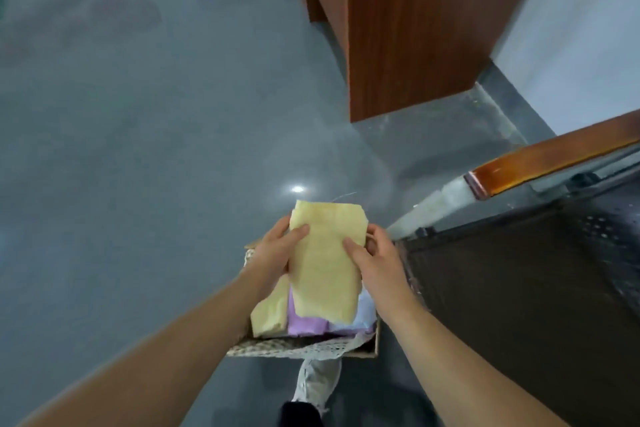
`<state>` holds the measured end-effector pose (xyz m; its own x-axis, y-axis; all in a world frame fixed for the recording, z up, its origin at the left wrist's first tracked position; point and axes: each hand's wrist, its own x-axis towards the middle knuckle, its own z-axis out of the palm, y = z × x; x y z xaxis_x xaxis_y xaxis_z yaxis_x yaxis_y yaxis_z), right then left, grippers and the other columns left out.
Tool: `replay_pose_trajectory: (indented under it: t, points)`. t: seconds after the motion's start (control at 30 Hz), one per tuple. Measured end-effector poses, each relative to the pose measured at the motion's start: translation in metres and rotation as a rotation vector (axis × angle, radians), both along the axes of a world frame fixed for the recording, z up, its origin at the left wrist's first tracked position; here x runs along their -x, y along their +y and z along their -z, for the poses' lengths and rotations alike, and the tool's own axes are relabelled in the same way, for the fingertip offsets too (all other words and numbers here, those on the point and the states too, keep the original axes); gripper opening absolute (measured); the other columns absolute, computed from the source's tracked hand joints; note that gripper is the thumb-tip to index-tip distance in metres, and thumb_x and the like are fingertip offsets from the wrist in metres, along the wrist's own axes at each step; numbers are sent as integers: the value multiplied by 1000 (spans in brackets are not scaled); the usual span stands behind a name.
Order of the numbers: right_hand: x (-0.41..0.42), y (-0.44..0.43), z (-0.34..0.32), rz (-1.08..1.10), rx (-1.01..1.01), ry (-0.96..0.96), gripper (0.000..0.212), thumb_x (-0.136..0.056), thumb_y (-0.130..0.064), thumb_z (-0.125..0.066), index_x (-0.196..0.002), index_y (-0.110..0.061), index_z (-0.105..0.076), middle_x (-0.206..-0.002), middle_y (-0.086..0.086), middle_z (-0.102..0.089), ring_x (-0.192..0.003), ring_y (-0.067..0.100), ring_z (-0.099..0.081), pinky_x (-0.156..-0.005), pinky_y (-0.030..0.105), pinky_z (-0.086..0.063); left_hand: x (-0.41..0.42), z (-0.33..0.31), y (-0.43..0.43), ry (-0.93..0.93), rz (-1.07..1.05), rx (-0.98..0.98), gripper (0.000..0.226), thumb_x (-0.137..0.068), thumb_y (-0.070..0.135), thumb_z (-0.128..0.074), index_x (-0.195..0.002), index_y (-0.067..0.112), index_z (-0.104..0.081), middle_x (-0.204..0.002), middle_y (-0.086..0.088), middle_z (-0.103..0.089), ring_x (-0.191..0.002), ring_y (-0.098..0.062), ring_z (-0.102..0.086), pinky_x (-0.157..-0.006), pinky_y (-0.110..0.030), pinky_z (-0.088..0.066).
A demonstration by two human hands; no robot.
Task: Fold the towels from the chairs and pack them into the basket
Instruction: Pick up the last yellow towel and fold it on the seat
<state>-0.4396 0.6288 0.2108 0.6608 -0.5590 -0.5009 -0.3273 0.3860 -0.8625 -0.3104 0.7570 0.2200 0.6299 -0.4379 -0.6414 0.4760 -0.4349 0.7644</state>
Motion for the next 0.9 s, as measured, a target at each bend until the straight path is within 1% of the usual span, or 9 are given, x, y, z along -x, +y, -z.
replay_pose_trajectory:
  t: [0.07,0.17,0.23,0.33,0.4,0.5,0.7,0.83,0.9]
  points:
    - [-22,22,29,-46,-27,24,25,-94,-17,-67,-114,-28,-56,-108,-6,-71,-99,11,-67,-80,23,-55,-16,29,29,14,-42,-44,28,-78,45,-69,-105,39,-70,-120,-2,-69,-113,-25,-66,-95,-50,-51]
    - [-51,57,80,-102,-82,76,31,-95,-13,-65,-117,-31,-53,-110,-3,-71,-101,12,-67,-76,20,-53,-37,77,71,38,-84,-93,30,-82,44,-68,-112,44,-67,-119,4,-69,-109,-20,-67,-77,-38,-56]
    - [-60,74,109,-142,-87,117,35,-95,-11,-64,-120,-31,-50,-112,-7,-68,-100,8,-65,-76,17,-53,-44,105,90,43,-66,-135,23,-91,40,-66,-113,46,-65,-114,7,-72,-106,-18,-69,-78,-39,-57]
    - [-70,98,164,-222,-59,222,37,-95,-18,-65,-125,-30,-48,-118,-7,-64,-104,12,-64,-88,32,-55,-53,158,118,48,-47,-227,17,-92,43,-65,-108,46,-66,-109,10,-74,-102,-16,-71,-94,-49,-55]
    - [-73,108,194,-278,-15,309,36,-94,-24,-67,-125,-28,-48,-123,-5,-62,-106,16,-64,-94,43,-54,-55,188,129,36,-13,-289,29,-87,50,-64,-115,42,-65,-110,10,-73,-101,-15,-71,-96,-48,-54]
    - [-76,120,236,-336,39,397,37,-94,-23,-68,-126,-20,-49,-124,-1,-62,-110,19,-62,-93,37,-52,-52,230,138,-34,34,-428,41,-93,47,-59,-130,30,-57,-119,7,-67,-103,-15,-66,-91,-38,-53]
    - [-86,119,254,-434,249,391,38,-94,-20,-68,-127,-13,-51,-125,0,-65,-114,18,-62,-91,29,-48,-51,246,134,-250,5,-567,27,-100,32,-56,-124,21,-55,-104,6,-62,-98,-17,-60,-70,-28,-42]
    - [-97,82,230,-329,515,339,24,-99,-23,-58,-121,-13,-57,-112,-1,-65,-102,15,-63,-87,32,-54,-63,229,123,-487,25,-624,18,-96,36,-55,-106,21,-55,-100,7,-60,-96,-18,-57,-77,-34,-45]
    - [-99,49,227,-273,749,352,23,-99,-22,-56,-117,-8,-60,-113,6,-62,-106,20,-59,-90,35,-52,-85,225,112,-636,13,-609,23,-95,33,-55,-110,15,-56,-110,1,-56,-108,-21,-49,-87,-31,-40]
